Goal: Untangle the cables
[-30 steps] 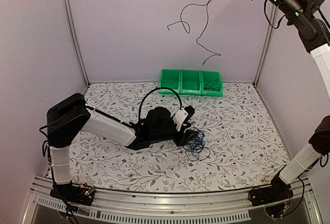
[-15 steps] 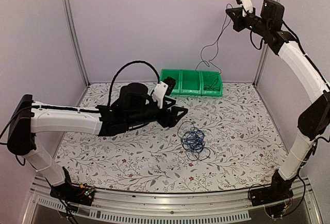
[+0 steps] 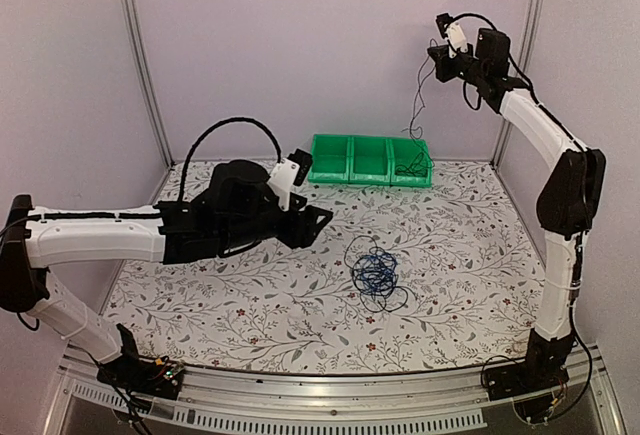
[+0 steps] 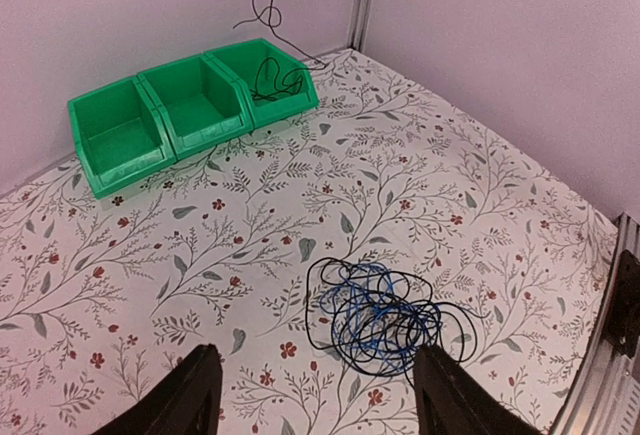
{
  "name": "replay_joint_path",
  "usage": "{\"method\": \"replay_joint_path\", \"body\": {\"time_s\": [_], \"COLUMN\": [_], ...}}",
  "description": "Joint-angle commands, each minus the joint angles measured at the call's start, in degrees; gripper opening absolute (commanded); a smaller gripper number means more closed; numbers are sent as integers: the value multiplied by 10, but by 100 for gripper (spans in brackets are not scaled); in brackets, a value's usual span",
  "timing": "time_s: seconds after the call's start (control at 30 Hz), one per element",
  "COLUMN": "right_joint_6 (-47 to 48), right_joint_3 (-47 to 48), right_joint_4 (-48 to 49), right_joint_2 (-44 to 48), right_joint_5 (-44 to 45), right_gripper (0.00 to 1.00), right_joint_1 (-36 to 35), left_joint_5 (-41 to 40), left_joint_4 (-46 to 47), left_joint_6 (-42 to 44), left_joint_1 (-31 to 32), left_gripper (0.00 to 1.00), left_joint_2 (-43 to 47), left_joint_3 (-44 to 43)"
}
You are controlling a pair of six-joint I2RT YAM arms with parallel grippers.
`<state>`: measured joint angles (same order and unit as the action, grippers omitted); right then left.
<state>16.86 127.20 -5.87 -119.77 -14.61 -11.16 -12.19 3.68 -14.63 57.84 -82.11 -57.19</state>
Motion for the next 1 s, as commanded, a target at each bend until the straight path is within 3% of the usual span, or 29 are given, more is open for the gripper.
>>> {"method": "replay_joint_path", "body": {"time_s": [0.0,0.63,0.97], "right_joint_6": [-11,5,-5], "right_joint_3": [26,2,-47], "right_joint_4": [41,44,53], "right_joint_2": [-42,-140,-76], "right_joint_5": [13,32,-13], "right_gripper": [0,0,0], "right_joint_1": [13,28,36], "left_joint_5": [-26,-50,-42], "left_joint_4": [-54,-96,-88], "left_joint_6": [-7,-9,2], "left_joint_1": [-7,-8,-16], "left_gripper": [68,68,68], "left_joint_2": [2,-23,-39], "left_joint_3": [-15,-40,-42]}}
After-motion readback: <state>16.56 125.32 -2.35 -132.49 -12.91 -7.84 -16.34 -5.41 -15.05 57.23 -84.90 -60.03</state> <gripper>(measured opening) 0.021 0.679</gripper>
